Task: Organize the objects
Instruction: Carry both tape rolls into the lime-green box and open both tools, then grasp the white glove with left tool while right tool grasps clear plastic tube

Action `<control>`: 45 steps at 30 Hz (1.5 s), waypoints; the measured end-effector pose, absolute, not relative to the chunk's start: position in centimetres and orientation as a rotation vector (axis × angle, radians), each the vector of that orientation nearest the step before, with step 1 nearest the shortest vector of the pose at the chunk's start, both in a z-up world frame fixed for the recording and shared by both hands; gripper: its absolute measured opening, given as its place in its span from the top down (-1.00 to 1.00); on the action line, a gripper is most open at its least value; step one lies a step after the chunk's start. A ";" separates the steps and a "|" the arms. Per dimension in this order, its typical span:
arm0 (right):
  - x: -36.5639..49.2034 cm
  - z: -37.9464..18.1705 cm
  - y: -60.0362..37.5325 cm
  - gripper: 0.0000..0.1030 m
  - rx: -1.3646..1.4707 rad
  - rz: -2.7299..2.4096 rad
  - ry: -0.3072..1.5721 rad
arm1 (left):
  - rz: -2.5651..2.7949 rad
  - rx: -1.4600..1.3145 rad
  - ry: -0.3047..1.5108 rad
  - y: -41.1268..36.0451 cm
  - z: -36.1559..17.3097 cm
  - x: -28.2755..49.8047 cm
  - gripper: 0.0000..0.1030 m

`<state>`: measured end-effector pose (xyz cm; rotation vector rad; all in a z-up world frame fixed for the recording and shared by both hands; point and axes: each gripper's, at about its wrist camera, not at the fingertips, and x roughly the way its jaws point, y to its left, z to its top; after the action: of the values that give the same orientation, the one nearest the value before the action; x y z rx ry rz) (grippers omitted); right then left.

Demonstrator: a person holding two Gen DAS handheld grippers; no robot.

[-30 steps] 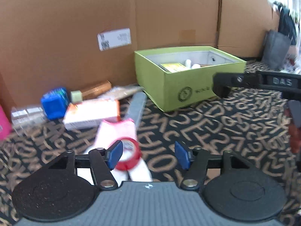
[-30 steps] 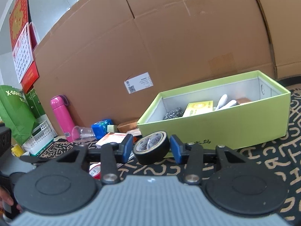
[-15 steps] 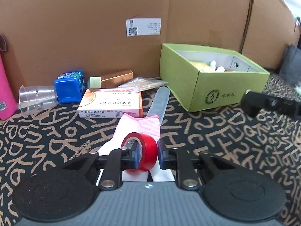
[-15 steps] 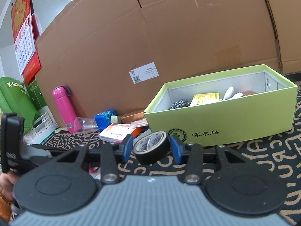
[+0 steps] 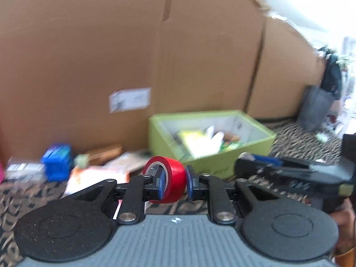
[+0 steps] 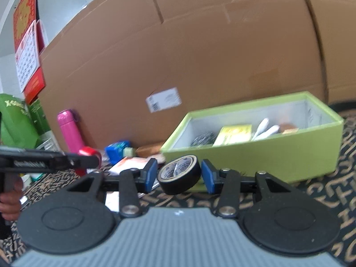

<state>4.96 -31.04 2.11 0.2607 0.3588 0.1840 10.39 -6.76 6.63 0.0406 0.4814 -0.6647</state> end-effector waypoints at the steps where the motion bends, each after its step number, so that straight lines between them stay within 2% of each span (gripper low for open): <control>1: 5.1 2.5 -31.6 0.16 0.246 0.167 0.347 | -0.685 0.039 0.470 -7.8 7.0 10.7 0.62; 8: 7.7 3.8 -35.6 0.16 0.065 -0.032 0.309 | -0.761 0.029 0.443 -15.5 8.6 14.5 0.62; 16: 12.2 1.4 -39.5 0.16 0.034 -0.148 0.381 | -0.800 0.041 0.468 -22.6 6.9 17.5 0.62; 17: 12.3 0.9 -39.8 -0.03 0.035 -0.145 0.376 | -0.802 0.034 0.469 -23.0 6.5 17.8 0.55; 18: 12.2 0.6 -39.9 -0.24 0.028 -0.159 0.375 | -0.807 0.030 0.480 -23.2 6.1 18.1 0.39; 19: 11.9 0.3 -39.9 -0.64 0.019 -0.180 0.369 | -0.808 0.031 0.511 -23.3 5.7 18.4 -0.22; 20: 11.2 0.2 -39.8 -0.73 0.009 -0.194 0.349 | -0.792 0.024 0.537 -23.0 5.5 18.5 -0.61; 22: 9.3 0.0 -39.6 -0.80 0.010 -0.179 0.314 | -0.740 0.000 0.489 -21.6 5.2 17.3 -0.62; 23: 8.1 -0.1 -39.5 -0.91 0.029 -0.180 0.305 | -0.728 0.009 0.462 -20.9 5.1 16.4 -0.62; 26: 5.2 0.0 -39.0 -1.00 0.158 -0.149 0.286 | -0.713 0.030 0.396 -18.4 5.0 13.7 -0.62; 29: 3.8 -0.3 -37.7 -1.00 0.272 -0.057 0.311 | -0.697 0.042 0.375 -15.9 4.7 11.1 -0.64; 37: 3.0 0.4 -32.7 -1.00 0.236 0.062 0.372 | -0.544 0.079 0.344 -7.7 3.2 5.9 -0.68; 45: 3.1 -0.4 -28.1 -1.00 0.207 0.174 0.472 | -0.293 0.021 0.493 1.3 -0.2 7.6 -0.68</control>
<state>3.08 -28.13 -0.37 0.2072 0.4717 0.1740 7.60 1.30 -0.18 0.0209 0.4931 -0.2934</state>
